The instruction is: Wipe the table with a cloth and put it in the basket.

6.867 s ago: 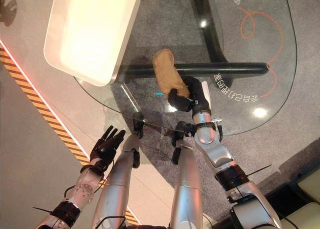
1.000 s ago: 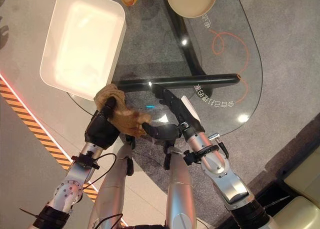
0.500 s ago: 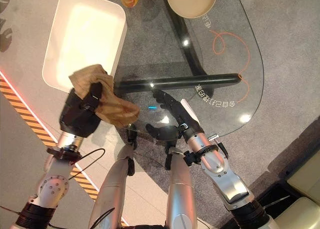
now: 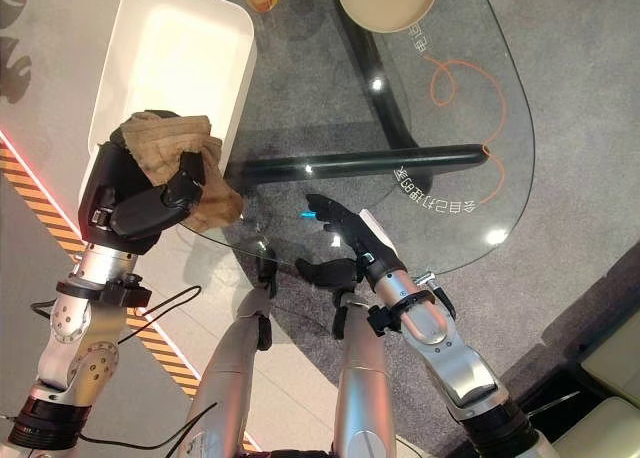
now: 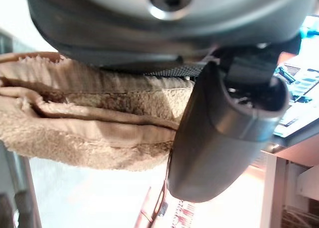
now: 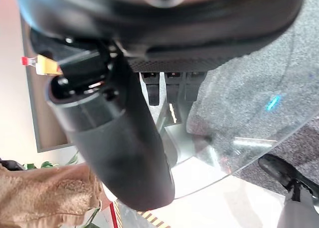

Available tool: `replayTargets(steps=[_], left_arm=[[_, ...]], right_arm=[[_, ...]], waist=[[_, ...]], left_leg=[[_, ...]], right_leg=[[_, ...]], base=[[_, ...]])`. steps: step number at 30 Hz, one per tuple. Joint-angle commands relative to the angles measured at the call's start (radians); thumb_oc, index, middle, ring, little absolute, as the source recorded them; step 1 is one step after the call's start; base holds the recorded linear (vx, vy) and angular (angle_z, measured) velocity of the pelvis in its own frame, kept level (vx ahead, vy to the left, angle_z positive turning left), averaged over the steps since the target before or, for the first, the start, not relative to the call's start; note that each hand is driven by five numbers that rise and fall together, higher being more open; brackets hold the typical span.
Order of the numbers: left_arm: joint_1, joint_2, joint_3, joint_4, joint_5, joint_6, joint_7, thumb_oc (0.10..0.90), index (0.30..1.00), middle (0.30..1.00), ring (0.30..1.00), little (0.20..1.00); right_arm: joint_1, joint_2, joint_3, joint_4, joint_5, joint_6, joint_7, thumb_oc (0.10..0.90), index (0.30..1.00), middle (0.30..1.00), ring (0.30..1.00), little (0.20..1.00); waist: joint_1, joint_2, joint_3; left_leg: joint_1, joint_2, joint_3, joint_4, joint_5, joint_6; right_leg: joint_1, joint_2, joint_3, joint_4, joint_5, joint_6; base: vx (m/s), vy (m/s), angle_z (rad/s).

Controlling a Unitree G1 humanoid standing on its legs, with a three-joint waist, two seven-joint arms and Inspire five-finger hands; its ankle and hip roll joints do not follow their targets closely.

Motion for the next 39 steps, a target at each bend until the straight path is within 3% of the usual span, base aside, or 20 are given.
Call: replayTargets(steps=[1, 11, 15, 18, 25, 39], left_arm=[[-0.099, 0.041, 0.120, -0.111, 0.077, -0.184, 0.166, 0.100, 0.300, 0.300, 0.300, 0.200], [-0.169, 0.114, 0.153, 0.088, 0.189, -0.209, 0.435, 0.100, 0.300, 0.300, 0.300, 0.200], [-0.208, 0.146, 0.143, 0.151, 0.264, -0.169, 0.510, 0.100, 0.300, 0.300, 0.300, 0.200], [-0.241, 0.181, 0.129, 0.194, 0.316, -0.106, 0.549, 0.100, 0.300, 0.300, 0.300, 0.200], [-0.298, 0.232, 0.098, 0.289, 0.401, -0.085, 0.616, 0.100, 0.300, 0.300, 0.300, 0.200], [-0.437, 0.230, 0.027, 0.347, 0.478, -0.065, 0.716, 0.100, 0.300, 0.300, 0.300, 0.200]], right_arm=[[-0.055, 0.003, 0.008, -0.050, 0.049, -0.028, -0.002, 0.800, 0.900, 0.900, 0.900, 0.900], [-0.118, -0.039, 0.035, -0.005, 0.090, 0.006, 0.002, 0.800, 0.900, 0.900, 0.900, 0.900], [-0.144, -0.062, 0.051, -0.002, 0.115, 0.027, 0.009, 0.800, 0.900, 0.900, 0.900, 0.900], [-0.171, -0.079, 0.063, -0.001, 0.143, 0.050, 0.007, 0.800, 0.900, 0.900, 0.900, 0.900], [-0.220, -0.111, 0.095, 0.021, 0.186, 0.071, 0.024, 0.800, 0.900, 0.900, 0.900, 0.900], [-0.308, -0.099, 0.177, 0.059, 0.228, 0.134, 0.029, 0.800, 0.900, 0.900, 0.900, 0.900]], waist=[[-0.013, 0.016, -0.028], [-0.024, 0.014, -0.028], [-0.029, 0.013, -0.028], [-0.032, 0.013, -0.028], [-0.037, 0.011, -0.028], [-0.046, 0.023, -0.028]], left_leg=[[-0.019, -0.055, 0.075, 0.200, -0.208, 0.026], [-0.057, -0.048, 0.089, 0.224, -0.211, 0.022], [-0.077, -0.045, 0.095, 0.232, -0.212, 0.022], [-0.094, -0.044, 0.098, 0.239, -0.212, 0.022], [-0.123, -0.039, 0.101, 0.251, -0.214, 0.023], [-0.186, -0.040, 0.103, 0.257, -0.206, 0.019]], right_leg=[[0.028, 0.083, -0.010, -0.166, 0.099, 0.018], [-0.004, 0.080, -0.001, -0.161, 0.098, 0.013], [-0.022, 0.080, 0.002, -0.159, 0.100, 0.011], [-0.040, 0.079, 0.002, -0.157, 0.103, 0.010], [-0.072, 0.078, 0.009, -0.155, 0.109, 0.011], [-0.148, 0.077, 0.020, -0.158, 0.127, 0.013]], base=[[0.01, 0.066, -0.03], [0.01, 0.070, -0.01], [0.01, 0.055, 0.00], [0.00, 0.046, 0.00], [0.01, 0.044, -0.01], [0.00, 0.030, -0.02]])
